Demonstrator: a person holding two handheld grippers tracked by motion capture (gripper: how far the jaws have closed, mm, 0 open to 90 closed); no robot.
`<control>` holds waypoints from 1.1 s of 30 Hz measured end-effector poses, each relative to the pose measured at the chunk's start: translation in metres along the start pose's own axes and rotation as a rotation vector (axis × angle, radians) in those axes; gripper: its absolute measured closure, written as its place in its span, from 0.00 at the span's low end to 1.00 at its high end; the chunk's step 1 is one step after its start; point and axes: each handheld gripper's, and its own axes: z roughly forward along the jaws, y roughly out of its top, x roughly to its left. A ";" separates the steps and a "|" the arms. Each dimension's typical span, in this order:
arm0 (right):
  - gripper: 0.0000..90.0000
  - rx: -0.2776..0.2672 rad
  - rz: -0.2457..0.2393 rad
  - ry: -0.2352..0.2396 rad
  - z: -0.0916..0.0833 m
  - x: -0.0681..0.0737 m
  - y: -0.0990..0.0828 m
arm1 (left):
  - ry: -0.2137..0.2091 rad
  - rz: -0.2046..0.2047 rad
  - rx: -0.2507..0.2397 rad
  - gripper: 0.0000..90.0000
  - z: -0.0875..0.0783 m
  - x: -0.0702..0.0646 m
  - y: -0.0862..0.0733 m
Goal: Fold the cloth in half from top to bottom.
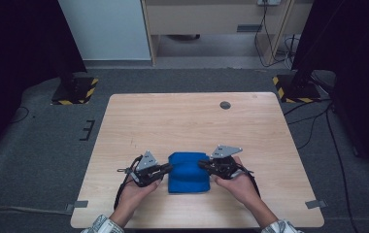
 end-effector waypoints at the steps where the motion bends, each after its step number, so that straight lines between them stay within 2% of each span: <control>1: 0.93 -0.003 0.003 -0.001 0.000 0.001 0.000 | 0.001 -0.002 -0.001 0.93 0.000 0.000 0.000; 3: 0.93 -0.005 0.001 0.004 -0.001 0.001 0.000 | -0.009 -0.021 -0.012 0.93 -0.003 0.000 -0.001; 7: 0.92 -0.005 -0.002 0.010 -0.003 0.004 -0.002 | -0.011 -0.012 -0.001 0.92 -0.004 -0.004 -0.004; 11: 0.92 0.023 -0.012 0.012 0.000 0.007 -0.010 | -0.009 0.008 0.031 0.91 -0.001 -0.007 -0.007; 17: 0.92 0.028 -0.006 0.018 0.001 0.009 -0.018 | -0.019 0.007 0.044 0.89 0.000 -0.008 -0.012; 26: 0.91 0.010 -0.011 0.020 -0.004 0.013 -0.017 | -0.028 0.014 0.032 0.88 -0.005 -0.012 -0.014; 30: 0.88 0.026 -0.020 0.018 -0.004 0.014 -0.020 | -0.040 0.021 0.057 0.85 -0.002 -0.013 -0.016; 33: 0.85 0.039 -0.022 0.020 -0.004 0.015 -0.023 | -0.040 0.019 0.057 0.81 -0.001 -0.013 -0.016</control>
